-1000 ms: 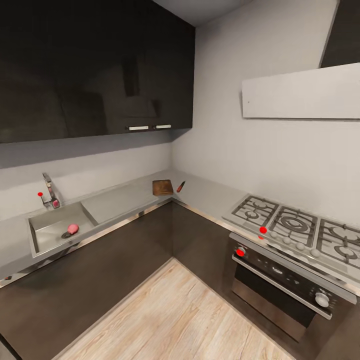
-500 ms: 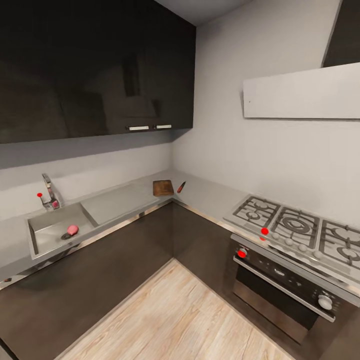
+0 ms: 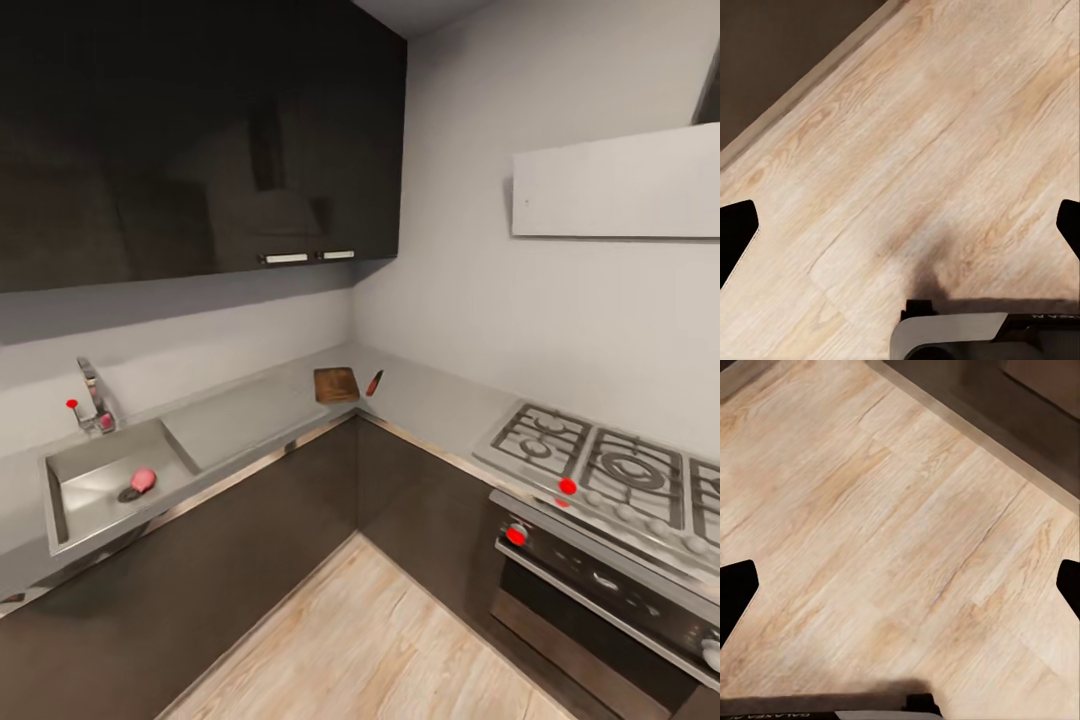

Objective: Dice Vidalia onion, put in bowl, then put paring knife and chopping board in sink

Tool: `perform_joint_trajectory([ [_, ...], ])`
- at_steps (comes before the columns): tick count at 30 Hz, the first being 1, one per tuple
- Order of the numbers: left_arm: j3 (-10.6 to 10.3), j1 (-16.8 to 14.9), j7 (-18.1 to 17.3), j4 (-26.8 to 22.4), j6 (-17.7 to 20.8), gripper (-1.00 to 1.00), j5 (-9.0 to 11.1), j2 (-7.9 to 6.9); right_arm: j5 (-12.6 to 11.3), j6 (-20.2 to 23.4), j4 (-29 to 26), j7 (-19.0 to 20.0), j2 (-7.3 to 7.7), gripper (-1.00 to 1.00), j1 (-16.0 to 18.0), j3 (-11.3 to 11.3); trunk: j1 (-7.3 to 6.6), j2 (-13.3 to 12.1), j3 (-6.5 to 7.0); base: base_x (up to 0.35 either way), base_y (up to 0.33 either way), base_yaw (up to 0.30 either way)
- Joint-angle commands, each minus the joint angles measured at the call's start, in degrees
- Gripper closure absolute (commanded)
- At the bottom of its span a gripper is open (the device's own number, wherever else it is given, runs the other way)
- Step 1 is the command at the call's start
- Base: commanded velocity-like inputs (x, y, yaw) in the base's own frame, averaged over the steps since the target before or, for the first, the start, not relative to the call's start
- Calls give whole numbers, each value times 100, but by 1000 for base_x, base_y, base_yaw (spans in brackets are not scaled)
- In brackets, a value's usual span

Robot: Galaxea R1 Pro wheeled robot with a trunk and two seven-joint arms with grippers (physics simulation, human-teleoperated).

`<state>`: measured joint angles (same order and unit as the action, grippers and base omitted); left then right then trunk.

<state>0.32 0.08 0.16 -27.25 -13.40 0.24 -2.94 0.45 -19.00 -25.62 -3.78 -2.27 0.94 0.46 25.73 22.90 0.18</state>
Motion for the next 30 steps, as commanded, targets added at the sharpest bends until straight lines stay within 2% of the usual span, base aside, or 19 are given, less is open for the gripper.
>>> perform_joint_trajectory([
  [1, 3, 1, 2, 0, -14, -100, 2, 1, 4, -16, 4, -26, -1, -100, 1, 6, 5, 2, -1, 300, 141, 0],
  [9, -5, 1, 2, -2, -14, -100, -5, 4, 8, -16, 4, -26, -1, -100, 1, 6, 5, 2, -1, 322, 39, 0],
  [30, -6, 1, 2, -3, -14, -100, -7, 4, 8, -15, 4, -26, -1, -100, 3, 7, 5, 2, -1, 330, -45, 0],
])
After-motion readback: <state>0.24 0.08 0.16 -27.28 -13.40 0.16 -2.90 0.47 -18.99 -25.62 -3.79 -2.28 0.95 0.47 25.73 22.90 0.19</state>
